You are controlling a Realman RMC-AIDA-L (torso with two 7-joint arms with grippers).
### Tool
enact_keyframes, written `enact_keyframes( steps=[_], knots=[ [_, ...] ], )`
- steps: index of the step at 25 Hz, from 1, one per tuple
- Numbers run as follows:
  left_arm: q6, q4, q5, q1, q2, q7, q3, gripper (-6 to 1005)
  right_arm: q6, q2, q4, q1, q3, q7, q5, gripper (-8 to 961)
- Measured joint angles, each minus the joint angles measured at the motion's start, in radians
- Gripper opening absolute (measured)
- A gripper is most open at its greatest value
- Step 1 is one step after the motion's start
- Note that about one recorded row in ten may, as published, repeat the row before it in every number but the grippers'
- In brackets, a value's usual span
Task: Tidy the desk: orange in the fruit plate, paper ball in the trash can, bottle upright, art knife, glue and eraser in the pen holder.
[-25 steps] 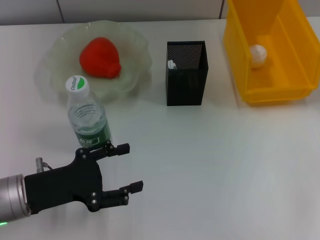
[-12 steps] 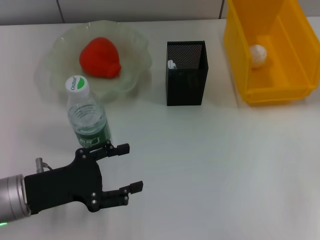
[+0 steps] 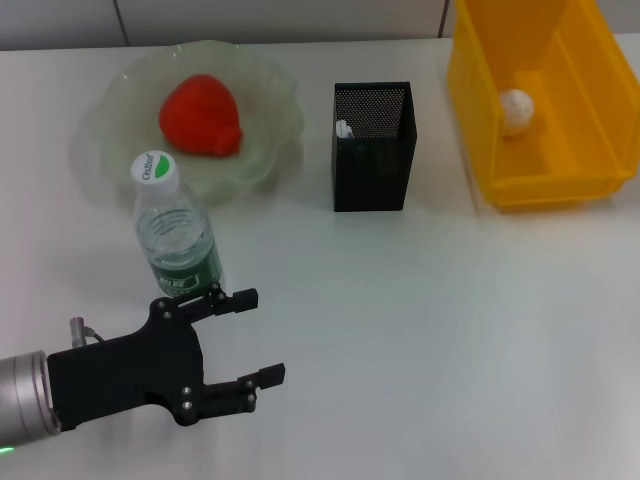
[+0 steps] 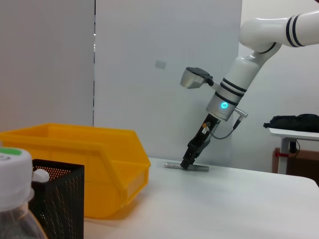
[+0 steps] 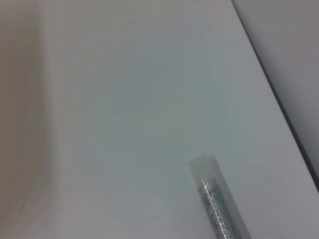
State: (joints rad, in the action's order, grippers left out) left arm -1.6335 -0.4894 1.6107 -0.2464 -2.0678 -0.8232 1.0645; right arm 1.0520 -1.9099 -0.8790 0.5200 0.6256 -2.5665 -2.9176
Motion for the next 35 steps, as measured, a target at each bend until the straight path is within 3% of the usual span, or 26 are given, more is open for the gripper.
enact_keyframes(
  steps=[14,17,22,26,30,33,35],
  knots=[
    [0.002,0.0,0.0,-0.001,0.0,0.002,0.0,814,-0.002,0.019,0.057,0.009,0.014,0.0,-0.001,352],
    [0.002,0.0,0.0,-0.003,0.0,0.0,0.0,815,-0.001,0.022,0.063,0.011,0.015,0.0,-0.001,189],
    [0.002,0.0,0.0,-0.004,0.0,0.0,0.0,815,0.005,0.015,0.038,0.002,0.013,0.0,-0.002,148],
    [0.001,0.0,0.0,-0.004,0.0,-0.001,0.0,815,0.013,-0.025,-0.073,-0.027,0.004,0.0,0.003,147],
    [0.0,0.0,0.0,-0.004,0.0,-0.002,0.0,815,0.017,-0.096,-0.285,-0.089,0.001,0.003,0.078,146],
    [-0.001,0.0,0.0,-0.004,0.0,-0.002,0.0,815,0.03,-0.126,-0.421,-0.137,0.003,0.055,0.252,145],
    [-0.002,0.0,0.0,-0.003,0.0,-0.002,0.0,815,0.04,-0.139,-0.478,-0.17,0.001,0.165,0.45,145]
  ],
)
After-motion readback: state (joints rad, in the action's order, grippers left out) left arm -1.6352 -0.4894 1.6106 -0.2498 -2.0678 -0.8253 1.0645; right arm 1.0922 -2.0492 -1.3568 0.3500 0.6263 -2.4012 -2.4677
